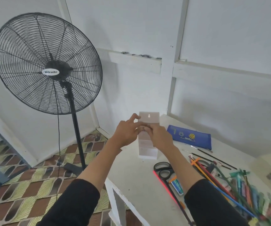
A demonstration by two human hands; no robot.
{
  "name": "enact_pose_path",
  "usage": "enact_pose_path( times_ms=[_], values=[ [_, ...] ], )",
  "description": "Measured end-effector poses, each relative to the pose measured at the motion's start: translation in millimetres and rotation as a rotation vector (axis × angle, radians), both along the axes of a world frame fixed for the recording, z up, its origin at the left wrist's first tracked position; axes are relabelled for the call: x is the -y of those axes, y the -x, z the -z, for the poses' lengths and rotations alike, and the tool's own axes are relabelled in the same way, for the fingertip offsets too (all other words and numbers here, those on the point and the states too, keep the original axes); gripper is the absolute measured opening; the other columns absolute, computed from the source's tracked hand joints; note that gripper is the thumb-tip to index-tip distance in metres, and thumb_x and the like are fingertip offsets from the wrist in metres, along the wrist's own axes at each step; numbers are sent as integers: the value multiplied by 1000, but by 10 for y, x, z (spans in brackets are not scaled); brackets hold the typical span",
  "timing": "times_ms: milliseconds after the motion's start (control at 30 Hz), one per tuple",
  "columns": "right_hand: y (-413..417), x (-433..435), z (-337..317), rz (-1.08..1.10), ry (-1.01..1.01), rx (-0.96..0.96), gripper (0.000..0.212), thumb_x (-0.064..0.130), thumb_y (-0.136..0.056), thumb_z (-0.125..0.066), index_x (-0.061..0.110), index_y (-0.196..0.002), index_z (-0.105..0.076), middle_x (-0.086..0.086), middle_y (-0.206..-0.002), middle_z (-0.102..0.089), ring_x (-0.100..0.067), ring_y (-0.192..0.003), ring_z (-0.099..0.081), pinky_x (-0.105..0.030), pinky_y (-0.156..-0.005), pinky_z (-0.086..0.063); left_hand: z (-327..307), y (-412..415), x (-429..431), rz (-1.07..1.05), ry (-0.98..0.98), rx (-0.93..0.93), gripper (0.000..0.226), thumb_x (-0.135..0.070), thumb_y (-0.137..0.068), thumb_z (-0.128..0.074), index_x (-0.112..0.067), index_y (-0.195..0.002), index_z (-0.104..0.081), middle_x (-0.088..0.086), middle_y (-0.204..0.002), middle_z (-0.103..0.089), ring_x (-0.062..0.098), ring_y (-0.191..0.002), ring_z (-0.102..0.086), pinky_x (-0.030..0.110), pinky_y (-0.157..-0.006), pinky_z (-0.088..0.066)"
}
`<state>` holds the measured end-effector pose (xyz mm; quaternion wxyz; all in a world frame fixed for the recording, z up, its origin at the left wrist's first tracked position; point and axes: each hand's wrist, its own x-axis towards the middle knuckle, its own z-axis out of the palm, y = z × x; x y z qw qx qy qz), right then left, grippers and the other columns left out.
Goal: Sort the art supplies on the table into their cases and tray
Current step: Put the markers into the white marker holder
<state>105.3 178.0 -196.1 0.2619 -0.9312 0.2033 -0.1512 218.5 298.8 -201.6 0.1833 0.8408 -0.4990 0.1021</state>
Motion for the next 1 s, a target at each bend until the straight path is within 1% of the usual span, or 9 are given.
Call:
enact_pose_path(
  times_ms=[167,300,400,500,600,700,800,867,1000],
  values=[
    [-3,-3,16,22,18,-3,37,46,-99,-34,29,-123,-56,2,-107,-64,-18,-96,-59,-27,-63,-34,37,87,4,-8,103,-83,36,-42,-93,-37,-37,-112,-67,-3,-130,-48,27,-60,-59,36,-62,-49],
    [-8,3,47,24,42,16,35,45,-99,-35,27,-119,-57,2,-105,-64,-18,-95,-60,-27,-63,-35,145,171,40,-44,252,-91,30,-19,-96,-47,-32,-107,-71,-1,-133,-51,27,-59,-59,36,-64,-49],
    [37,59,113,-73,66,47,33,39,-101,-34,27,-121,-58,3,-111,-64,-19,-96,-60,-29,-64,-40,256,266,127,-173,408,24,29,-14,-84,-51,-28,-97,-73,1,-125,-58,25,-91,-60,43,-80,-44],
    [227,151,249,-213,57,256,29,28,-100,-41,25,-123,-60,6,-119,-63,-18,-94,-64,-32,-73,-51,327,456,232,-201,697,152,37,5,-71,-47,-18,-91,-68,5,-113,-55,26,-91,-52,38,-73,-42],
    [497,277,429,-132,104,570,25,18,-95,-48,11,-108,-68,2,-103,-69,-11,-84,-65,-22,-69,-52,445,672,346,25,824,192,35,7,-71,-38,-13,-92,-58,5,-104,-46,24,-85,-46,31,-73,-41],
    [707,580,574,52,142,558,26,23,-92,-49,11,-97,-72,2,-87,-72,-2,-68,-57,-10,-58,-41,628,816,553,239,708,178,23,8,-71,-39,-11,-82,-47,4,-92,-43,22,-77,-43,29,-61,-39],
    [867,1054,707,219,56,229,23,23,-93,-50,18,-94,-72,3,-83,-72,-2,-56,-54,-17,-53,-43,827,906,821,297,477,18,19,7,-66,-38,-7,-71,-51,4,-83,-45,19,-70,-41,31,-46,-39],
    [947,1318,777,285,59,-32,23,26,-94,-48,22,-93,-70,0,-87,-71,-14,-74,-63,-29,-63,-49,918,926,1017,292,216,-146,24,10,-70,-41,-3,-72,-62,10,-85,-55,20,-79,-47,36,-56,-47],
    [949,1575,888,304,122,-351,25,30,-94,-44,22,-104,-65,-1,-101,-68,-23,-90,-62,-31,-70,-48,1073,876,1385,227,-176,-419,33,9,-83,-44,-3,-99,-70,14,-104,-62,28,-102,-54,33,-87,-42]
  ],
)
